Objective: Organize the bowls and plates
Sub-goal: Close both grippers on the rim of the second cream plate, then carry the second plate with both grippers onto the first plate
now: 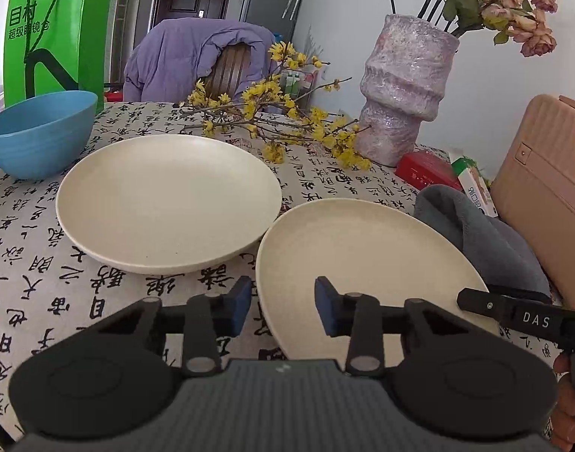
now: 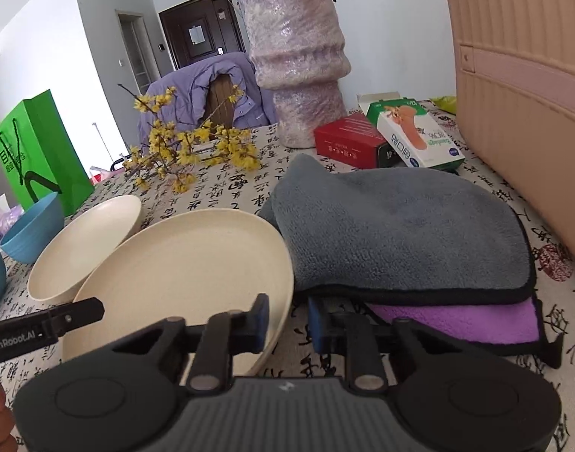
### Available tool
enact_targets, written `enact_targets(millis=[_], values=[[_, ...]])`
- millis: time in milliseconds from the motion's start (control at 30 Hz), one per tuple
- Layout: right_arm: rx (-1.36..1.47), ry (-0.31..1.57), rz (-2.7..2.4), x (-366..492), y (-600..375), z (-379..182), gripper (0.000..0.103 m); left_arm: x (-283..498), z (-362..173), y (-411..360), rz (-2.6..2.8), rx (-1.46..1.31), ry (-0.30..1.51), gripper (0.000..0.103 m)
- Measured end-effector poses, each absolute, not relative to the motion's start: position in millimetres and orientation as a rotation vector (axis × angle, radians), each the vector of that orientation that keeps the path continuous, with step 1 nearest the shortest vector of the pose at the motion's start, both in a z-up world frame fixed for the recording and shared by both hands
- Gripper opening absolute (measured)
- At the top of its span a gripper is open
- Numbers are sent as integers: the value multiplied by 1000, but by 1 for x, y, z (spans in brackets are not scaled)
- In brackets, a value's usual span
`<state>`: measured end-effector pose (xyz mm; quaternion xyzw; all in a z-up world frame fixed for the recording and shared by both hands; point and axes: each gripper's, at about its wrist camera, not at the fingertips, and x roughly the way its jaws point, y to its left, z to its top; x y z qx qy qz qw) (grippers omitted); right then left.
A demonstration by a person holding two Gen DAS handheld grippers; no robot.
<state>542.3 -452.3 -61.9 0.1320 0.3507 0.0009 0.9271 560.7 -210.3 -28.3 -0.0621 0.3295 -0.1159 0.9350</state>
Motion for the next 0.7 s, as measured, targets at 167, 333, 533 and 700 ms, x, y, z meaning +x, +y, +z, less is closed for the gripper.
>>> enact_targets(millis=[167,333,533,700], values=[[263,708,13,549,-451,-65,17,569,-34,-211,-215,-115,692,16],[217,700,0,547,-444,-61,11,562,-32,-210,-224,-94,708,11],[213,698,-18,527,-446,-53,9,531,-26,-209,-236,-90,714,10],[211,694,-10,494,-444,-47,8,493,-20,-205,-233,-98,719,10]])
